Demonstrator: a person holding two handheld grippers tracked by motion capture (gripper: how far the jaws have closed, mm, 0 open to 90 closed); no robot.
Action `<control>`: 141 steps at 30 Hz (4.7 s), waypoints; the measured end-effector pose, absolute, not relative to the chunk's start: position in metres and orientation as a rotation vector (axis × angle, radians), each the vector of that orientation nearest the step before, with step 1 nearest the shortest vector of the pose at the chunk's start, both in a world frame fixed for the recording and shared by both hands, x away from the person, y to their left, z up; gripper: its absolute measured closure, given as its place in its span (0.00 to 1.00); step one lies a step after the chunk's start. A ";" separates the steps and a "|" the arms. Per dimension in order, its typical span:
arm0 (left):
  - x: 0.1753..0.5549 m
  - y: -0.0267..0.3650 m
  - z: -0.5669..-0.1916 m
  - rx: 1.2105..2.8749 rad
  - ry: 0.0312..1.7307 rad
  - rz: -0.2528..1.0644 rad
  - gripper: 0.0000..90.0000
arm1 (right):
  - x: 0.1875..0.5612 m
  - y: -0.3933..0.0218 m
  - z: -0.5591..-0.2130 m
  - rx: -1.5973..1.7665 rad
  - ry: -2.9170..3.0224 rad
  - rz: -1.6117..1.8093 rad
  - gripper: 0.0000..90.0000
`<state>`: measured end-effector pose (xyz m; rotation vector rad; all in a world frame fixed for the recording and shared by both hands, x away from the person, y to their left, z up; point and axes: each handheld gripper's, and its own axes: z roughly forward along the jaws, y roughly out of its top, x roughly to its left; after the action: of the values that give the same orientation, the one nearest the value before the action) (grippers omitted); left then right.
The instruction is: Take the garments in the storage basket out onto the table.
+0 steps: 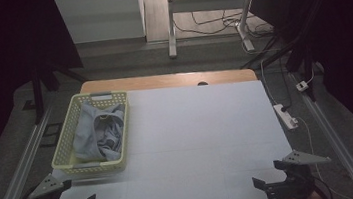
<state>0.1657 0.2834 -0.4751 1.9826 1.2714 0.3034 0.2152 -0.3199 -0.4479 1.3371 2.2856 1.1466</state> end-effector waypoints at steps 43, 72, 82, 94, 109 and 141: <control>0.170 0.276 -0.469 2.011 1.265 0.308 0.00 | 0.212 -0.316 -0.448 1.326 2.323 1.128 0.00; 0.207 0.281 -0.457 1.944 1.165 0.247 0.00 | 0.210 -0.315 -0.448 1.322 2.356 1.114 0.01; 0.231 0.282 -0.457 1.938 1.154 0.234 0.00 | 0.209 -0.314 -0.448 1.322 2.332 1.097 0.00; 0.258 0.285 -0.457 1.912 1.169 0.263 0.00 | 0.210 -0.313 -0.449 1.335 2.339 1.081 0.00; 0.300 0.288 -0.461 1.944 1.293 0.295 0.00 | 0.210 -0.310 -0.450 1.317 2.374 1.054 0.00; 0.374 0.294 -0.471 2.028 1.314 0.311 0.35 | 0.212 -0.308 -0.452 1.296 2.430 1.044 0.00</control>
<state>0.3736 0.2935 -0.4713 2.0285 1.3136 0.3111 0.2122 -0.3080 -0.4516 1.2959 2.4298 1.0441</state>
